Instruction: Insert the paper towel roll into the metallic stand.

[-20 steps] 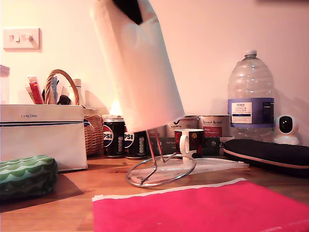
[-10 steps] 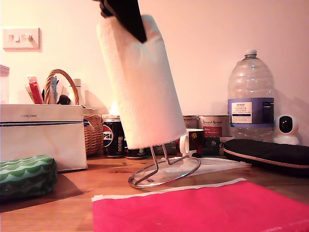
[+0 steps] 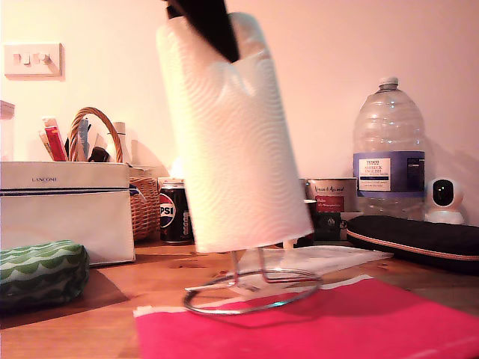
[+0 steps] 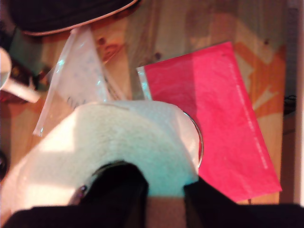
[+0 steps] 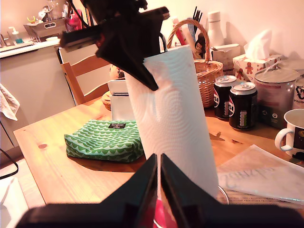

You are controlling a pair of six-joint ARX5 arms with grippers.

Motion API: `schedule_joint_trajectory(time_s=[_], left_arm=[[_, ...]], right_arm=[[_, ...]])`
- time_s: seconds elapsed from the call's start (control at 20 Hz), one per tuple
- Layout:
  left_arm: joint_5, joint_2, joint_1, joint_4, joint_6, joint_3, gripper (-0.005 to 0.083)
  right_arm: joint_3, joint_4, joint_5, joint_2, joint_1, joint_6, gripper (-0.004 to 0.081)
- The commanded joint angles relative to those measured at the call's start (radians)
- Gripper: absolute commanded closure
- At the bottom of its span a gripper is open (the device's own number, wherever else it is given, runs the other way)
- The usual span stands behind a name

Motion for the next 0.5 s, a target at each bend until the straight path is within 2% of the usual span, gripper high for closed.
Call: schedule_joint_trajectory(time_s=[0.0,0.35,0.45], left_arm=[[0.017,0.005,-0.009,0.008,0.003,0.006,0.0797],[0.016,0.040,-0.060,0.008,-0.004,0.006,0.0797],[0.015,0.052,-0.074,0.010,-0.004,0.006,0.0742]], right_arm=[[0.006,0.002,-0.001,0.003,0.004,0.001,0.0783],[0.006,0.001,0.000,0.004,0.004,0.001,0.0783],[0.006,0.000,0.000,0.004,0.004,0.001,0.0783]])
